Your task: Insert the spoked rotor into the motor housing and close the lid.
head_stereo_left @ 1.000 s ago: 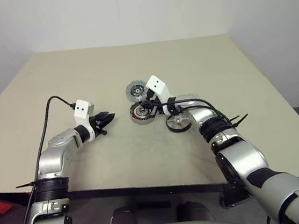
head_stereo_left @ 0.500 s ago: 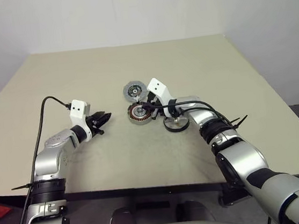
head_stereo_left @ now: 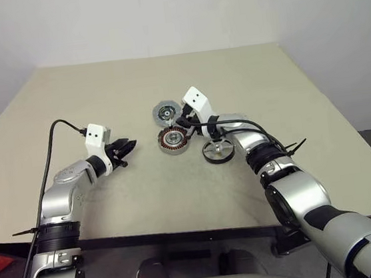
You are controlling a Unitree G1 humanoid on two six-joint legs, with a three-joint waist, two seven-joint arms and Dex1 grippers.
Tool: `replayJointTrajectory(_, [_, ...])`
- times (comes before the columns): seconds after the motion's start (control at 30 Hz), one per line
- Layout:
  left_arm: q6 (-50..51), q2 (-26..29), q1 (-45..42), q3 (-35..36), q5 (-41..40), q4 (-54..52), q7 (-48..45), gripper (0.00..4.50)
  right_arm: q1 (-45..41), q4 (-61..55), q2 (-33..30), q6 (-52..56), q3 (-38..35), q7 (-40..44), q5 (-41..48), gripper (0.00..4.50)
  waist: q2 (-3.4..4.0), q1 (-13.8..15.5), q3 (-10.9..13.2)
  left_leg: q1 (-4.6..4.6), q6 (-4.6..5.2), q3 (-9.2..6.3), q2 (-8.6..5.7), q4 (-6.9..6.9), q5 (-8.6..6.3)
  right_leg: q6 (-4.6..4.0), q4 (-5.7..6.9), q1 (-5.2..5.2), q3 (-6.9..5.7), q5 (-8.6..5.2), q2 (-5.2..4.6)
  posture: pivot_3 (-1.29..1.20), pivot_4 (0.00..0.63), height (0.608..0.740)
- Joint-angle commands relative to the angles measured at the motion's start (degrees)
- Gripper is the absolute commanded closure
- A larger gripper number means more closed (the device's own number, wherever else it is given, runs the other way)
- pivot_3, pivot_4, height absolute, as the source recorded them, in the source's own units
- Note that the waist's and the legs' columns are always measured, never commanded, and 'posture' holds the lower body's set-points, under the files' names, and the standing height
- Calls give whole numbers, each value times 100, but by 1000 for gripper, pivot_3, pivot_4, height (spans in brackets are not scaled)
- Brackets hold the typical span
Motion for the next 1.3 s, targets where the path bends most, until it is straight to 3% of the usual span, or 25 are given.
replayJointTrajectory(0.03, [-108,49,-128,73,-54,-108,25,2812,-153,127,84,-148,-61,-7,18,4484,0,-1,0,-1,0,0,0,1,0,0,0,0,0,0,0,0,0,740])
replayJointTrajectory(0.7, [-136,79,-165,129,-57,-30,77,2812,80,30,374,-96,128,193,-126,4484,0,1,0,0,0,0,0,2,0,-1,4,0,0,0,0,0,0,740])
replayJointTrajectory(1.3, [-368,241,-438,241,-31,393,59,2812,620,-860,71,359,227,393,-140,4484,-4,6,-2,6,-3,-1,0,3,4,0,8,7,0,0,-1,0,0,740])
